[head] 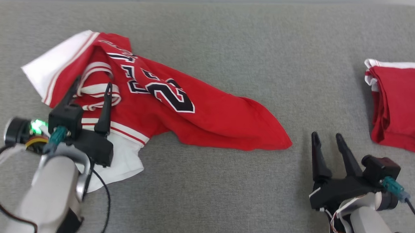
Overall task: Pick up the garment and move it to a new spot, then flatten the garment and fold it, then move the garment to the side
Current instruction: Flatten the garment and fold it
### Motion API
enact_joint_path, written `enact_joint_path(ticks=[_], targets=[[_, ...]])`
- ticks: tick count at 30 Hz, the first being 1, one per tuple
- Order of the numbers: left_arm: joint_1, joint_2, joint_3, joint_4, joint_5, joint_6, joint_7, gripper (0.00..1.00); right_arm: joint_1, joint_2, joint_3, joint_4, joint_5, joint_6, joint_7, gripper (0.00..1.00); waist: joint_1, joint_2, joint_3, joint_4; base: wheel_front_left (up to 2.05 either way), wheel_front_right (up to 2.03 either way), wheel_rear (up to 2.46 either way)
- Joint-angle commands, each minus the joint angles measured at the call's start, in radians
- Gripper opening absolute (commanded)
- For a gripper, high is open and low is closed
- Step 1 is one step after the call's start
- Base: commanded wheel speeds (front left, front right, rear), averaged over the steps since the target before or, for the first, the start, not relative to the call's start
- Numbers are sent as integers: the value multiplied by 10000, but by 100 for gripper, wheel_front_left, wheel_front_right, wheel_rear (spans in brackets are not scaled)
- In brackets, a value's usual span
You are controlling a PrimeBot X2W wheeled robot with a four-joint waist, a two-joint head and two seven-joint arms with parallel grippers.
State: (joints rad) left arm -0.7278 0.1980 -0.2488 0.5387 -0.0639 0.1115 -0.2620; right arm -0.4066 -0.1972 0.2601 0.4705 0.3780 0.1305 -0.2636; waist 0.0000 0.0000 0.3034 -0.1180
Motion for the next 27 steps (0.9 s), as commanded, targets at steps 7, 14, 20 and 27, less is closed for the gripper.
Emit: enact_joint_path(ticks=[7,14,20,27], targets=[[1996,-759,533,-1107,-419,71,-40,100,527,29,197,156,60,3,-9,100,0,0,-945,820,0,0,0],[3068,-1088,922,-958,-369,-114,-40,100,685,84,449,231,82,3,-9,100,0,0,-1142,952,0,0,0],[3501,-1242,1357,-403,-469,-194,-40,100,687,70,569,226,198,3,-9,100,0,0,-1197,844,0,0,0],[3605,-1358,1771,559,-562,-242,-40,100,663,-18,582,236,229,3,-9,100,0,0,-1192,687,0,0,0]])
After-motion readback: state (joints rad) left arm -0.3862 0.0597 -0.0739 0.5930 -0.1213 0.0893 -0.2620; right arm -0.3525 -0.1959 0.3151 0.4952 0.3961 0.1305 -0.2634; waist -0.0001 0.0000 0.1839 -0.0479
